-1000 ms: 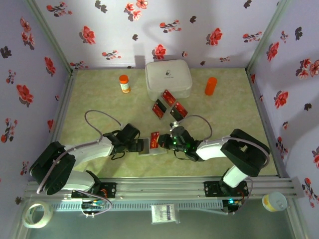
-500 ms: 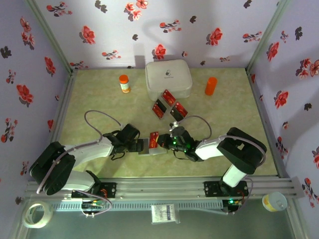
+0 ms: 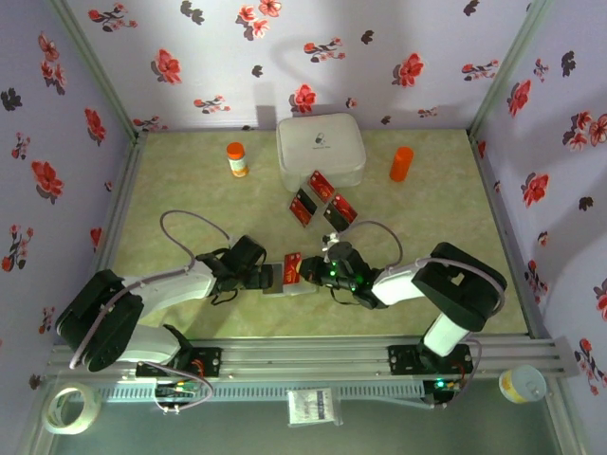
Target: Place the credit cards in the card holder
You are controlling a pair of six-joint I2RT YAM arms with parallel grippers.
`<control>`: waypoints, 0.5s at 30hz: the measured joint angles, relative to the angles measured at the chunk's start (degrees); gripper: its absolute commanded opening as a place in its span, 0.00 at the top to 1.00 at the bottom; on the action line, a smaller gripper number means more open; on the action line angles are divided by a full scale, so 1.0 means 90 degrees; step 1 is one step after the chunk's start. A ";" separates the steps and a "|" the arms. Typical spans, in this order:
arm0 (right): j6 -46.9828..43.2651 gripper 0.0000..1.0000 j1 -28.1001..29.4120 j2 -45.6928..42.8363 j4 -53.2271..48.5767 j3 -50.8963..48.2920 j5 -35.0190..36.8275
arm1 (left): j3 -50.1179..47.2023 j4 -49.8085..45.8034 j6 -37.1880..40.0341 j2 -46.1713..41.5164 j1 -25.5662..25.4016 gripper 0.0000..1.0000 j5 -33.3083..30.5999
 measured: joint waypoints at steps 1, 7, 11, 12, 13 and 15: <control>0.0002 1.00 0.0000 0.0022 0.0032 -0.0002 -0.0005 | 0.0002 0.0000 -0.0002 0.0000 0.0000 0.01 0.0000; 0.0104 1.00 0.0000 0.0141 0.0325 -0.0090 -0.0053 | 0.0002 0.0000 -0.0019 0.0000 -0.0002 0.01 0.0000; 0.0170 1.00 0.0000 0.0194 0.0464 -0.0151 -0.0053 | 0.0002 0.0002 -0.0019 0.0000 -0.0002 0.01 0.0000; 0.0170 1.00 0.0000 0.0197 0.0478 -0.0170 -0.0051 | 0.0002 0.0002 -0.0019 0.0000 -0.0002 0.01 0.0000; 0.0170 1.00 0.0000 0.0199 0.0488 -0.0187 -0.0051 | 0.0002 0.0002 -0.0019 0.0000 -0.0002 0.01 0.0000; 0.0170 1.00 0.0000 0.0199 0.0486 -0.0209 -0.0051 | 0.0002 0.0002 -0.0019 0.0000 -0.0002 0.01 0.0000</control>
